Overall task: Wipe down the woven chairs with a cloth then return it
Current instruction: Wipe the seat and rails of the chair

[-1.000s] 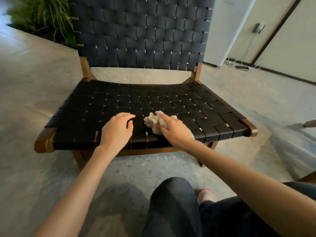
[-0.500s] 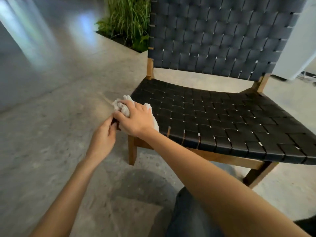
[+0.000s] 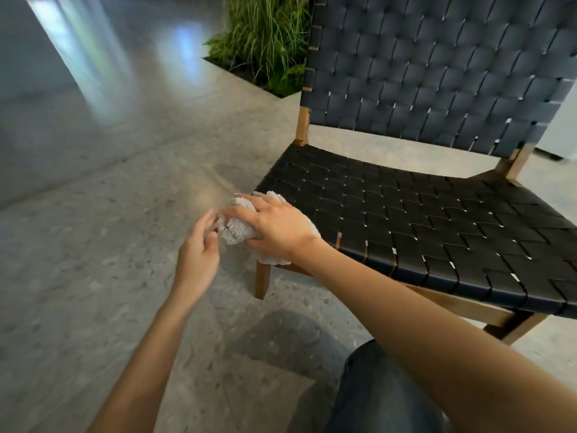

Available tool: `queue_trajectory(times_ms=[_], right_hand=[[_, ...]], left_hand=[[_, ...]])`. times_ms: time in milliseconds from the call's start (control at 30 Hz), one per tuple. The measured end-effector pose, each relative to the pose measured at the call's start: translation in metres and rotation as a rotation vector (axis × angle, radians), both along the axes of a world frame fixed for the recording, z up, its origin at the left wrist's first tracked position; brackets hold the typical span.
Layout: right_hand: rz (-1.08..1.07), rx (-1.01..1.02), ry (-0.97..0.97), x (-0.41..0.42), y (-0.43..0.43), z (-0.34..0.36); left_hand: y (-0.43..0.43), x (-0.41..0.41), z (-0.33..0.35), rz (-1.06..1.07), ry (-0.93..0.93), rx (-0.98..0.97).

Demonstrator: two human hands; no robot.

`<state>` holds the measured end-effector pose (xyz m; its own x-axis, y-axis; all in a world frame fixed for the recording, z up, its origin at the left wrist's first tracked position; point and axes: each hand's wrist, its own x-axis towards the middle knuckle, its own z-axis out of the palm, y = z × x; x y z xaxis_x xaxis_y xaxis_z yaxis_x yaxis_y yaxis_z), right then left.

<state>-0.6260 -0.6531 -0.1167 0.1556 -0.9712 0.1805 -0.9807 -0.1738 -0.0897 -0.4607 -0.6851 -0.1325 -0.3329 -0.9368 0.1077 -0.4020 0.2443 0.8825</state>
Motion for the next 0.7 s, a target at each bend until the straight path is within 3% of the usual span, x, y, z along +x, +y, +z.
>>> queue_trajectory(times_ms=[167, 300, 533, 700], right_hand=[[-0.154, 0.04, -0.015, 0.011, -0.005, -0.007], [-0.154, 0.032, -0.046, 0.015, 0.006, -0.001], [-0.249, -0.013, -0.075, -0.033, 0.071, -0.015], [-0.325, -0.044, -0.046, -0.083, 0.132, -0.024]], left_hand=[[0.002, 0.005, 0.002, 0.033, 0.052, 0.014], [0.012, 0.002, 0.005, 0.014, 0.056, -0.012], [0.043, -0.043, 0.02, -0.042, -0.142, -0.278], [0.071, -0.105, 0.015, -0.232, -0.228, -0.351]])
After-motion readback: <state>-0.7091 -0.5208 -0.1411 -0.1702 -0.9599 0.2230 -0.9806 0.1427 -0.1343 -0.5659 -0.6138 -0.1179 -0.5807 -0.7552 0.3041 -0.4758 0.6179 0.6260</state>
